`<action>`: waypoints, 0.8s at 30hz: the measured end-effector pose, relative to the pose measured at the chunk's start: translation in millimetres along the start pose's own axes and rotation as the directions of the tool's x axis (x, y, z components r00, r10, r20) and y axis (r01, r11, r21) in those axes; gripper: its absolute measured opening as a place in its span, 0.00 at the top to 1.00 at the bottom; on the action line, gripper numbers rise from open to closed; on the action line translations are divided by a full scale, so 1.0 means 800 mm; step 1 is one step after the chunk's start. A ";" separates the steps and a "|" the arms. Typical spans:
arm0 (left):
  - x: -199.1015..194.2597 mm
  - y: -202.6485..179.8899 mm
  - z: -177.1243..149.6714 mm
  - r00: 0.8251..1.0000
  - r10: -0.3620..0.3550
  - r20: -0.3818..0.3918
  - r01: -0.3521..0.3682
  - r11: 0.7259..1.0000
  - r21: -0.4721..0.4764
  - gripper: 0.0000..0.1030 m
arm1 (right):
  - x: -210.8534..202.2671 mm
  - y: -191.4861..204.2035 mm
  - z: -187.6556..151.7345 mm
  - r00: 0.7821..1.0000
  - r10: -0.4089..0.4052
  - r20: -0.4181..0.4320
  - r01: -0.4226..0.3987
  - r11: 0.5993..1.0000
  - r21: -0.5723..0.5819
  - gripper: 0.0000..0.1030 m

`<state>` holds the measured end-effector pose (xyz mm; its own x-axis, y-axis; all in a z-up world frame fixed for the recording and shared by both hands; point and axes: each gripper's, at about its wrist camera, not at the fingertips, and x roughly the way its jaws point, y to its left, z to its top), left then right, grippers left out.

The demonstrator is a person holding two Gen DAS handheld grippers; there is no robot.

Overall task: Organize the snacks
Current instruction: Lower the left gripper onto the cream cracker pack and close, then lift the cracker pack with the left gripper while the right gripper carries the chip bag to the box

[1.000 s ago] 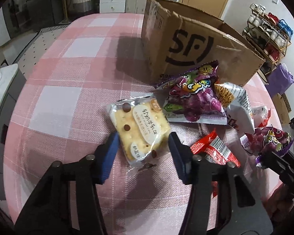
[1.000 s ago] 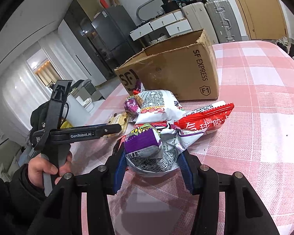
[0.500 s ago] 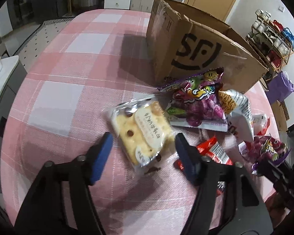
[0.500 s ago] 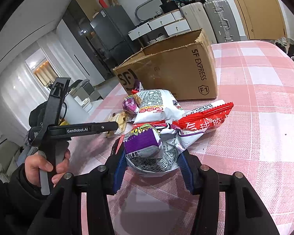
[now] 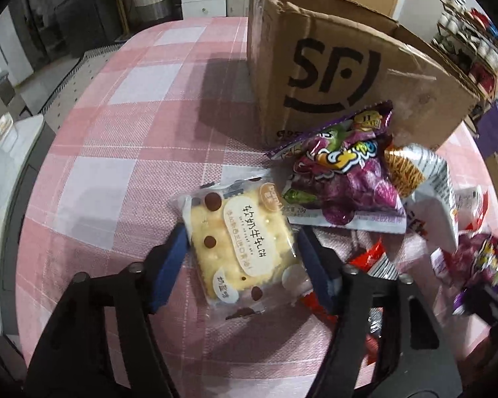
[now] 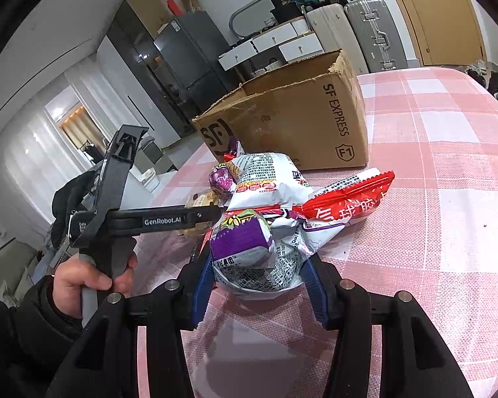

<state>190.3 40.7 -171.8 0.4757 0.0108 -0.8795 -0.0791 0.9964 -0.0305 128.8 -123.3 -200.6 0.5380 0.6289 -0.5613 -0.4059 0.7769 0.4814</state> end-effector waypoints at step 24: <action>-0.119 0.017 -0.021 0.977 -0.117 0.177 0.116 0.993 0.013 0.44 | -0.028 0.030 0.016 0.998 -0.019 0.053 0.021 0.999 -0.050 0.51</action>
<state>129.0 51.9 -96.1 0.6291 -0.0908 -0.7720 -0.0119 0.9919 -0.1264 116.0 -119.1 -167.7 0.5837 0.6117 -0.5339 -0.4310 0.7907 0.4347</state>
